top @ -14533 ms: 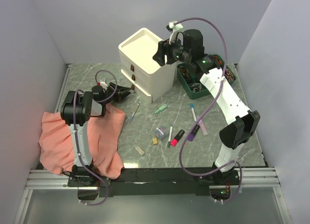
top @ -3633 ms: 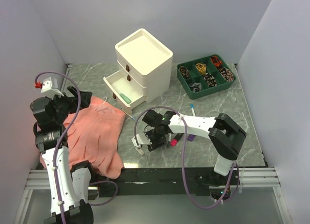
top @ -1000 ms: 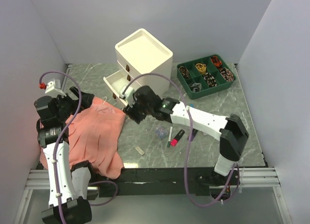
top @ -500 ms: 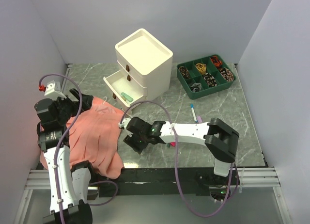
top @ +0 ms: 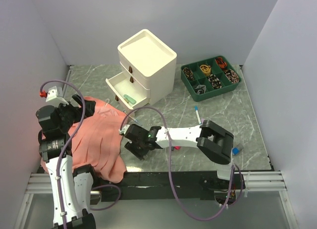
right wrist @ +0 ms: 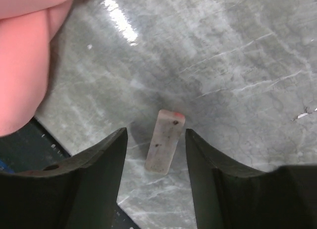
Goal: Sort the stationery into containers
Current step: Pick up the stationery from the center of the board, then place the stationery in the drawer, then close the drawer in the storage box.
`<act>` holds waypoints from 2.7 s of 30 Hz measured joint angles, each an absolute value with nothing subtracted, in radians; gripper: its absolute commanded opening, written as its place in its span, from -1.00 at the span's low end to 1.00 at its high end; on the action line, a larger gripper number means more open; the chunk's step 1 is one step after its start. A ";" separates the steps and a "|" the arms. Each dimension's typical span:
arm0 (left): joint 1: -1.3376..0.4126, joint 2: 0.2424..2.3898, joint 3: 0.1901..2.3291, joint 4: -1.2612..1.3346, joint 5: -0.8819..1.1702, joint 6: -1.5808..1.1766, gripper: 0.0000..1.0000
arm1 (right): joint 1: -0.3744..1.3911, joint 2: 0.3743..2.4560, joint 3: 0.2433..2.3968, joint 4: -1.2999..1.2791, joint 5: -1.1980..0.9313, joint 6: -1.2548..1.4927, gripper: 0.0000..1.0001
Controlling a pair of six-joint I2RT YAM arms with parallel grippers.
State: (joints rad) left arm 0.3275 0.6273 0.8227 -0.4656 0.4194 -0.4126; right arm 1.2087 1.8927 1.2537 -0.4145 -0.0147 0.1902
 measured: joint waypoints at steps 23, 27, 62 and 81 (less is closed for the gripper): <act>0.326 0.656 0.823 -0.476 0.405 -0.401 0.99 | 1.162 1.787 1.383 -0.472 0.157 0.010 -1.00; 0.326 0.667 0.823 -0.477 0.402 -0.403 0.99 | 1.068 1.807 1.511 -0.401 0.199 -0.062 -1.00; 0.326 0.868 0.820 -0.353 0.483 -0.457 0.67 | 0.888 2.146 2.001 -0.355 0.151 -0.176 -0.20; 0.326 1.440 0.736 0.119 0.626 -0.788 -0.99 | 0.701 2.037 2.039 -0.005 0.115 -0.281 -1.00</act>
